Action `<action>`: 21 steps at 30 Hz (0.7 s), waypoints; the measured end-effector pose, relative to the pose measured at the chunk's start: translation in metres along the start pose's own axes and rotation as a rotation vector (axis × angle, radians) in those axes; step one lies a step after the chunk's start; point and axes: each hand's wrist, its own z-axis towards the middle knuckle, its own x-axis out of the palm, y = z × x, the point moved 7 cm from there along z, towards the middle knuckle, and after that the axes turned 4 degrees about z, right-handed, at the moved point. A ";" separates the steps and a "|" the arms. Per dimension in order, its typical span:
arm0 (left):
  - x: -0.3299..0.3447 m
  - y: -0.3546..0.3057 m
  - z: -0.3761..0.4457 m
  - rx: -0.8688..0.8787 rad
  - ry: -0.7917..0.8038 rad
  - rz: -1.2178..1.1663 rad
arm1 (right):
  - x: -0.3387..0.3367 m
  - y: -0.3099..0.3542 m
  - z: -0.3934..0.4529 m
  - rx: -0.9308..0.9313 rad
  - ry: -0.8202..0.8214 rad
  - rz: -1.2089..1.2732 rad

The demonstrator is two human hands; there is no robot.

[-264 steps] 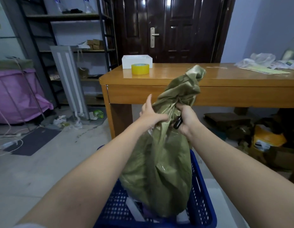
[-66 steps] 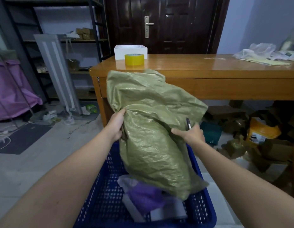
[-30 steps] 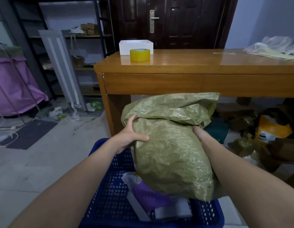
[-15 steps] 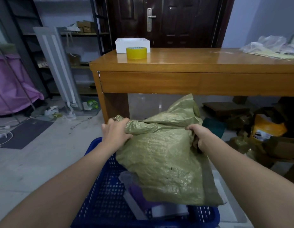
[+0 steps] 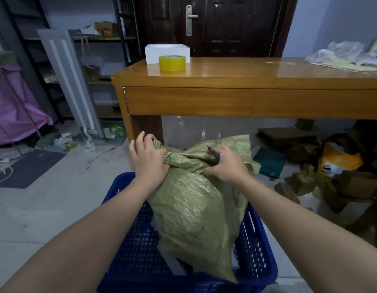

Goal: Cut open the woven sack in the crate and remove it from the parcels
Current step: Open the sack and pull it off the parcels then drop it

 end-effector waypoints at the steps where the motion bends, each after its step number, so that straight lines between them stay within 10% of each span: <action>1: -0.001 -0.001 0.001 0.002 -0.002 -0.005 | 0.004 0.003 -0.001 -0.011 0.029 -0.029; 15: -0.014 -0.016 0.016 0.196 0.105 -0.508 | 0.000 0.030 0.004 -0.125 -0.026 -0.556; 21: -0.042 -0.010 0.007 -0.141 -0.129 -0.484 | -0.012 0.025 0.013 -0.049 -0.166 -0.356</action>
